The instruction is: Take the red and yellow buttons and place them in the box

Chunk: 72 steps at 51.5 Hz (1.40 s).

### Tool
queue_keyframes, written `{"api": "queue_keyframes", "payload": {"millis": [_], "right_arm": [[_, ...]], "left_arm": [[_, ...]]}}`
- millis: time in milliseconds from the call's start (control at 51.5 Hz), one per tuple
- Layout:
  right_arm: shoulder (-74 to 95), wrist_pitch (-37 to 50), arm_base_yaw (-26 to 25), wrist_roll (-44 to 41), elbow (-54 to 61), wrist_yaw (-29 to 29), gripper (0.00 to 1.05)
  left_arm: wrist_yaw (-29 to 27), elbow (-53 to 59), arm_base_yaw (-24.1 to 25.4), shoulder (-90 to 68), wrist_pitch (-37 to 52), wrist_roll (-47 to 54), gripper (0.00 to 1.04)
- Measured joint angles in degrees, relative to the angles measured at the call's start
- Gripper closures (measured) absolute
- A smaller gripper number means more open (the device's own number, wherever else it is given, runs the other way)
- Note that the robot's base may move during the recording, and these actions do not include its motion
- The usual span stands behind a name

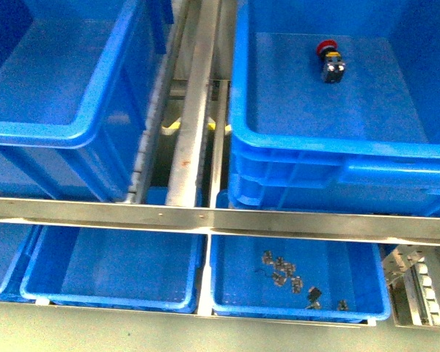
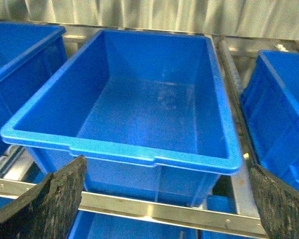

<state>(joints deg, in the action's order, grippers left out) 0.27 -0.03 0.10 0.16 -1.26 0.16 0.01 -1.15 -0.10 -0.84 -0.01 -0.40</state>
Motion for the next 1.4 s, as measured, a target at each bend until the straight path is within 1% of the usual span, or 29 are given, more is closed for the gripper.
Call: {"api": "queue_keyframes", "payload": {"millis": [738, 893, 1398], "right_arm": [[0.0, 0.0, 0.0, 0.0, 0.0, 0.0, 0.06], [0.0, 0.0, -0.1, 0.0, 0.1, -0.8, 0.06], [-0.1, 0.0, -0.1, 0.0, 0.1, -0.2, 0.06]], "left_arm": [[0.0, 0.0, 0.0, 0.0, 0.0, 0.0, 0.08], [-0.4, 0.0, 0.0, 0.0, 0.0, 0.0, 0.08], [0.0, 0.0, 0.0, 0.0, 0.0, 0.0, 0.08]]}}
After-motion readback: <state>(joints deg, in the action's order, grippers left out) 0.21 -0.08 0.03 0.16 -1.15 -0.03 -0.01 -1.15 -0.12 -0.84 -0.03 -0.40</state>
